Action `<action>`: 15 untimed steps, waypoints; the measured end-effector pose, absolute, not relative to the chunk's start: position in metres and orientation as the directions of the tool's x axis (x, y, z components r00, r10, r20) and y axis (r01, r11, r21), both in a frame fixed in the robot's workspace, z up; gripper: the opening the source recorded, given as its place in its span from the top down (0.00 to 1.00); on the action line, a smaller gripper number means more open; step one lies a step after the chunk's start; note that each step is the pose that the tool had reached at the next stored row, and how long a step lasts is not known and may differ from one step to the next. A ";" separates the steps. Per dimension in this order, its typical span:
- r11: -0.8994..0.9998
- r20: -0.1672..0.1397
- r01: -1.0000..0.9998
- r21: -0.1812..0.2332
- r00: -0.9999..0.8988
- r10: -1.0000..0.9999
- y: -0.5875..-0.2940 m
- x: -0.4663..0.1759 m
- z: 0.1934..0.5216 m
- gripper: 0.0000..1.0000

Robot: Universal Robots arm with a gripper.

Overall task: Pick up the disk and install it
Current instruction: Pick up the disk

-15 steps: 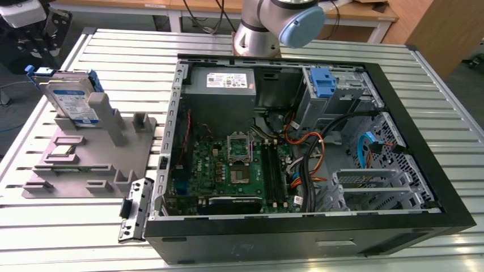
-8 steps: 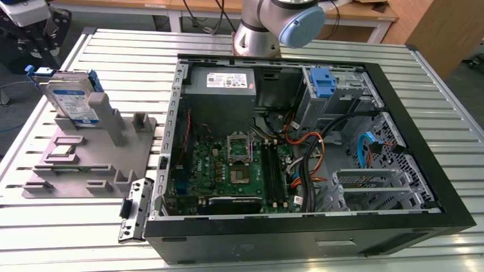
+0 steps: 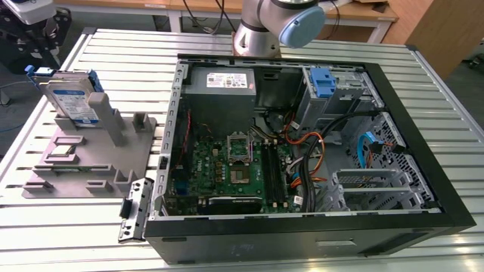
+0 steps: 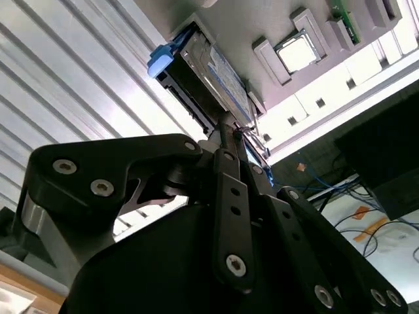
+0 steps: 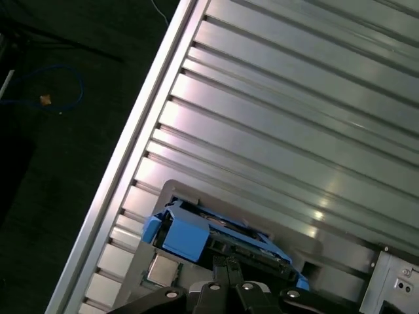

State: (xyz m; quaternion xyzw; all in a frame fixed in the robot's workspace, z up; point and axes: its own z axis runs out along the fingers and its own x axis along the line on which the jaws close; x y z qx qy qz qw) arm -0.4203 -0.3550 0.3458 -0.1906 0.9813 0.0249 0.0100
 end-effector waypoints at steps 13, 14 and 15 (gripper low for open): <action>0.848 -0.029 -0.528 0.045 -0.849 -0.527 -0.355 -0.420 0.346 0.90; 0.840 -0.029 -0.541 0.045 -0.841 -0.540 -0.355 -0.420 0.346 0.90; 0.832 -0.029 -0.553 0.045 -0.833 -0.552 -0.355 -0.420 0.346 0.90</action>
